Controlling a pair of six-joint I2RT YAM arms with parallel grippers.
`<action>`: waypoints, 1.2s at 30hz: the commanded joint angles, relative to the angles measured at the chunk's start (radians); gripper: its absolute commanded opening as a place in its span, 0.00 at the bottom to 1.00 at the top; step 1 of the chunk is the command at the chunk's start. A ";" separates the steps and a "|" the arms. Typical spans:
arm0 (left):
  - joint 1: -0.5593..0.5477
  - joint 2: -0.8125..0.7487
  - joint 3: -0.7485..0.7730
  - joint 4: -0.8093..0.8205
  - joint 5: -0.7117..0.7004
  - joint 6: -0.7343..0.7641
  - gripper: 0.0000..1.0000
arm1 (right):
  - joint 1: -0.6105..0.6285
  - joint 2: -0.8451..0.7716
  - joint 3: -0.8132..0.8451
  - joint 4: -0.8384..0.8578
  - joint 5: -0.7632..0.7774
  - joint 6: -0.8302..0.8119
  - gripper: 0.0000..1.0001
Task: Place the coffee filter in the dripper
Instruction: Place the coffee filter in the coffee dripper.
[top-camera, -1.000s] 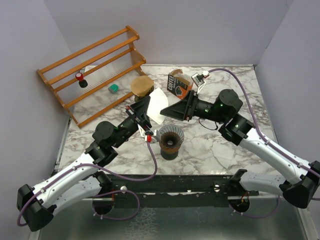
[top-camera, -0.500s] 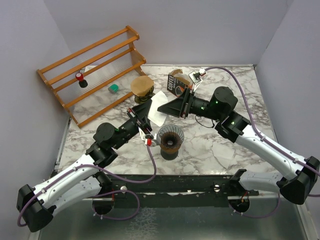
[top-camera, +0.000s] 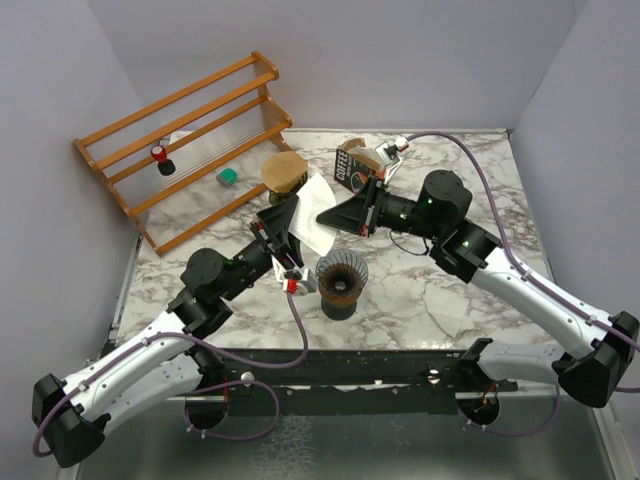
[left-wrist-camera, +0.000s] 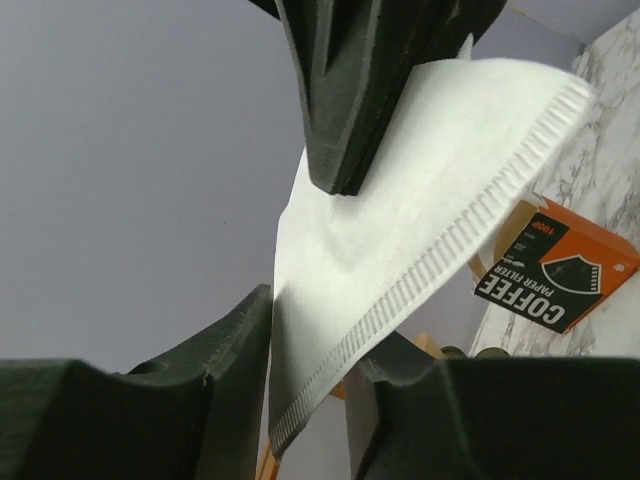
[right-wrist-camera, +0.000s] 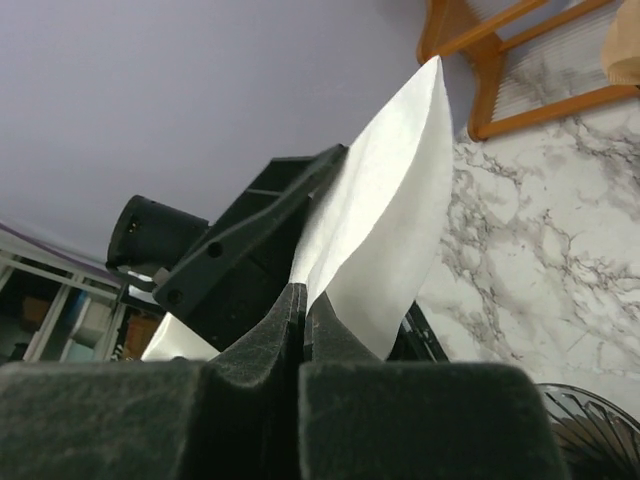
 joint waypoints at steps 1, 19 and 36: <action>0.002 -0.048 0.000 0.013 -0.034 -0.109 0.38 | 0.004 -0.039 0.067 -0.128 0.060 -0.114 0.01; 0.002 -0.087 0.296 -0.576 0.010 -0.651 0.45 | 0.005 -0.004 0.241 -0.520 0.126 -0.943 0.01; 0.002 0.024 0.640 -0.880 0.051 -1.059 0.52 | 0.062 0.033 0.333 -0.803 0.011 -1.641 0.00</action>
